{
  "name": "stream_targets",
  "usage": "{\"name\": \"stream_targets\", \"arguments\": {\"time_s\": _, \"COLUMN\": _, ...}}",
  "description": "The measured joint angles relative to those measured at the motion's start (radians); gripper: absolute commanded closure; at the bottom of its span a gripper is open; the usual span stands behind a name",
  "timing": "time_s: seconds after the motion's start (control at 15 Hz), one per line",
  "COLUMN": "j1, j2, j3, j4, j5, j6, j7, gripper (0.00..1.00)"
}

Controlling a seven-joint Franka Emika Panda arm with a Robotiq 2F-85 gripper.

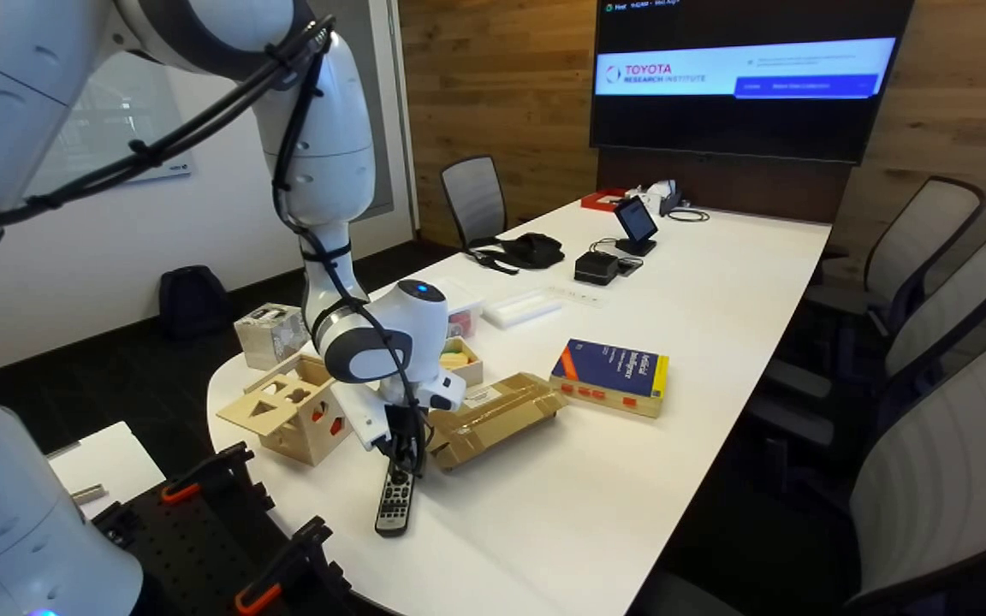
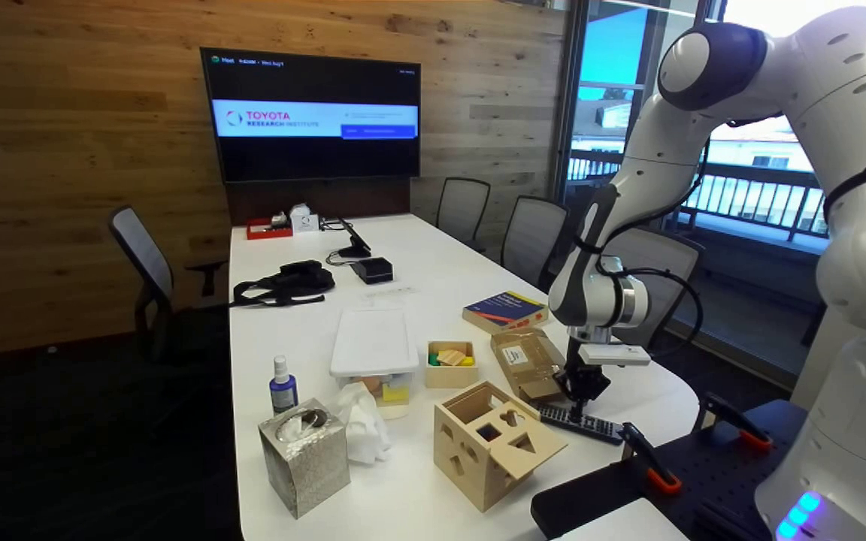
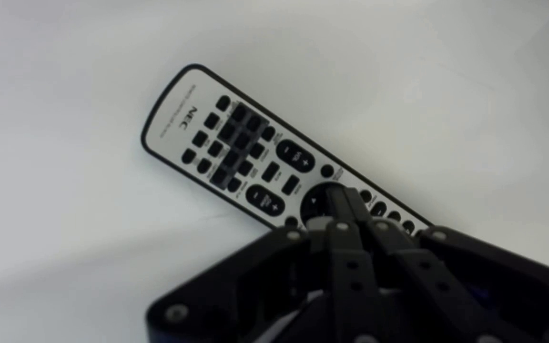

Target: Move the grey remote to the right

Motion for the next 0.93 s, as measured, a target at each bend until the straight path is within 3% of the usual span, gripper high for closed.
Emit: {"name": "stream_targets", "arguments": {"time_s": 0.93, "j1": -0.015, "j2": 0.036, "j3": 0.003, "j4": 0.031, "j5": -0.005, "j6": 0.017, "j7": 0.039, "gripper": 1.00}}
